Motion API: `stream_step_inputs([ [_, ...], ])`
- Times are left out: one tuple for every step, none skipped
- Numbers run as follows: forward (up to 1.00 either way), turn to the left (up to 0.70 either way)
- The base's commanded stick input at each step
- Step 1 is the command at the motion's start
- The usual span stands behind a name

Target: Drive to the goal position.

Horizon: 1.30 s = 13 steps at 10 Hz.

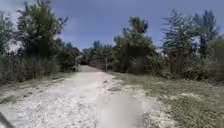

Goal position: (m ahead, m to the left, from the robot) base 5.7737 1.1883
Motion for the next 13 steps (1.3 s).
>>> stream_step_inputs([
  [0.5, 0.0],
  [0.5, 0.0],
  [0.5, 0.0],
  [0.5, 0.0],
  [0.5, 0.0],
  [0.5, 0.0],
  [0.5, 0.0],
  [0.5, 0.0],
  [0.5, 0.0],
  [0.5, 0.0],
  [0.5, 0.0],
  [0.5, 0.0],
  [0.5, 0.0],
])
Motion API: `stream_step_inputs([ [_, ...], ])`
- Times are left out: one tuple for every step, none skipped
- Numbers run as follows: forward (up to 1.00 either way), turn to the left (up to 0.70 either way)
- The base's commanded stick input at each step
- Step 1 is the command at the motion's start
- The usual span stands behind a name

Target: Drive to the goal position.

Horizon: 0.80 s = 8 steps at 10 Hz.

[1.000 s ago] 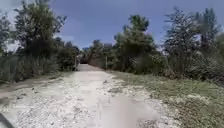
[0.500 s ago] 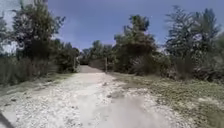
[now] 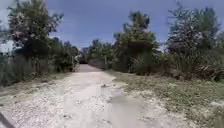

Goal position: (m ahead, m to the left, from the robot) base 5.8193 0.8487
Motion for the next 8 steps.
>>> stream_step_inputs([
  [0.5, 0.0],
  [0.5, 0.0],
  [0.5, 0.32],
  [0.5, 0.45],
  [0.5, 0.0],
  [0.5, 0.0],
  [0.5, 0.0],
  [0.5, 0.0],
])
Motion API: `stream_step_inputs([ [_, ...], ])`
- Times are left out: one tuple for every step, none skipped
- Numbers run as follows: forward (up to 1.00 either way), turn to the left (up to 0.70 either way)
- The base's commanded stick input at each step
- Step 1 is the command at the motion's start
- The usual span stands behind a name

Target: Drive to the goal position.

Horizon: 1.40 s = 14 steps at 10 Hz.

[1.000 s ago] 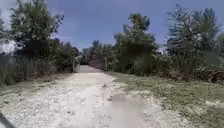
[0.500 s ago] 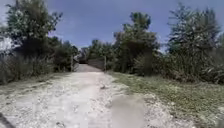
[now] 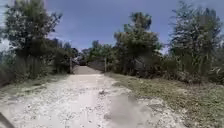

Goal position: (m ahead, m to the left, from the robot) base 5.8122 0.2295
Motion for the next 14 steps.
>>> stream_step_inputs([
  [0.5, 0.0],
  [0.5, 0.0],
  [0.5, 0.0],
  [0.5, 0.0],
  [0.5, 0.0],
  [0.5, 0.0],
  [0.5, 0.0],
  [0.5, 0.0],
  [0.5, 0.0],
  [0.5, 0.0],
  [0.5, 0.0],
  [0.5, 0.05],
  [0.5, 0.2],
  [0.5, 0.48],
])
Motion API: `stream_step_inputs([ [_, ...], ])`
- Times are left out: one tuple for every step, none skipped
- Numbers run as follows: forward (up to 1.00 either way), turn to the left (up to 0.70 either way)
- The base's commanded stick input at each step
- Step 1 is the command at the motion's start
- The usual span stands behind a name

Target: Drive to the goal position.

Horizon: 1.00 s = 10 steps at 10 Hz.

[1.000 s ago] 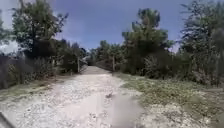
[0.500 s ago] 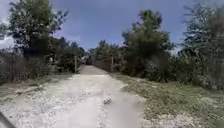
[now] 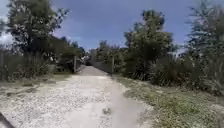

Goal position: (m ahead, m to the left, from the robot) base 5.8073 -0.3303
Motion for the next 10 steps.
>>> stream_step_inputs([
  [0.5, 0.5],
  [0.5, 0.22],
  [0.5, 0.0],
  [0.5, 0.0],
  [0.5, 0.0],
  [0.5, 0.0],
  [0.5, 0.0],
  [0.5, 0.0],
  [0.5, 0.0],
  [0.5, 0.0],
])
